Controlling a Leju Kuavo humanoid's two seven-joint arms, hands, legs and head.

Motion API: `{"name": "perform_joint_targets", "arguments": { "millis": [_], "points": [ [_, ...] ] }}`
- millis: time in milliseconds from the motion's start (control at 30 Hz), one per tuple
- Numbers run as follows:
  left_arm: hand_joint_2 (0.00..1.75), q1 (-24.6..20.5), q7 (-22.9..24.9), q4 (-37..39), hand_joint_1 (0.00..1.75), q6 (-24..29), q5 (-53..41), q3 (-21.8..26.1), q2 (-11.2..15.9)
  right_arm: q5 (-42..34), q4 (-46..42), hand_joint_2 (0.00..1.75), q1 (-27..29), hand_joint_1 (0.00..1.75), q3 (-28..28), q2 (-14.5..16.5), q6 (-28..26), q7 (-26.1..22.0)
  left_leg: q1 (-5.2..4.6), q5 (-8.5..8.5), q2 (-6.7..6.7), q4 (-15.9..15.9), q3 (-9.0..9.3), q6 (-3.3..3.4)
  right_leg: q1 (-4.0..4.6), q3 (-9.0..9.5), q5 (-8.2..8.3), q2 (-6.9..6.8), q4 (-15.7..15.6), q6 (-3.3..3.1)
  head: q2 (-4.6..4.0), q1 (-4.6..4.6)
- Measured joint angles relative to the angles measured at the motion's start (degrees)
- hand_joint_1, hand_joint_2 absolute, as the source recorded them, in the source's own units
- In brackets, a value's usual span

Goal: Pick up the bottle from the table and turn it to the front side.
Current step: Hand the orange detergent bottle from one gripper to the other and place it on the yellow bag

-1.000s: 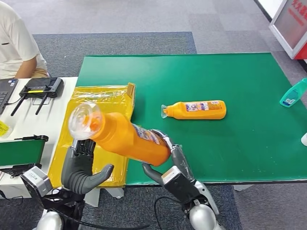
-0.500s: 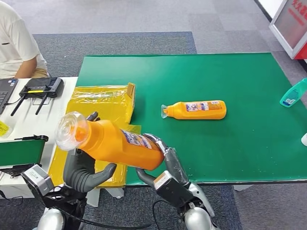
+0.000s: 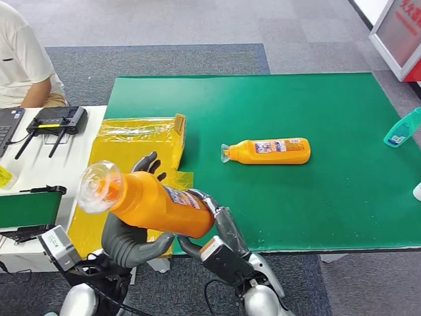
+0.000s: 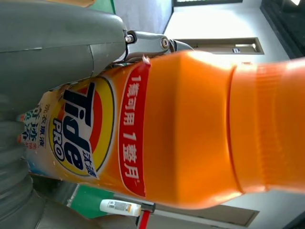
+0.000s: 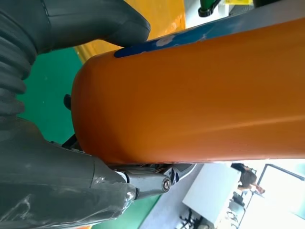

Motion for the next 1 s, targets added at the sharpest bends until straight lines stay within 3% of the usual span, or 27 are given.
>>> {"name": "perform_joint_targets", "arguments": {
  "millis": [233,367,933,967,1000],
  "points": [
    [1.75,-1.2,0.2,0.6,0.00,0.1,0.8,-1.5,0.2,-0.5,1.8,1.75,-0.8,1.75,0.7,0.1,0.2,0.0,0.00,0.00,0.00,0.0,0.00,0.00,0.00,0.00,0.00,0.00,0.0,0.00,0.00,0.00],
    [1.75,-2.6,0.7,1.5,1.75,0.4,1.3,-3.1,0.7,-0.7,4.0,1.75,-1.6,1.75,1.2,0.3,0.1,0.1,0.00,0.01,0.00,0.0,0.00,0.00,0.00,0.00,0.00,0.00,0.0,0.00,0.00,0.00],
    [1.75,-3.5,1.1,2.3,1.75,2.3,0.3,-3.8,1.3,-1.0,5.1,1.75,-1.6,1.75,1.5,0.3,-0.3,0.2,0.00,0.00,0.00,0.0,0.00,0.00,0.00,0.00,0.00,0.00,0.0,0.00,0.00,0.00],
    [1.75,-3.5,1.2,2.3,1.75,2.3,0.3,-3.9,1.3,-1.0,5.1,1.75,-1.6,1.70,1.5,0.3,-0.3,0.2,0.00,0.00,0.00,0.0,0.00,0.00,0.00,0.00,0.00,0.00,0.0,0.00,0.00,0.00],
    [1.75,-3.5,1.2,2.3,1.75,2.4,0.2,-3.9,1.3,-1.0,5.1,1.75,-1.6,1.26,1.5,0.3,-0.3,0.2,0.00,0.00,0.00,0.0,0.00,0.00,0.00,0.00,0.00,0.00,0.0,0.00,0.00,0.00]
  ]
}}
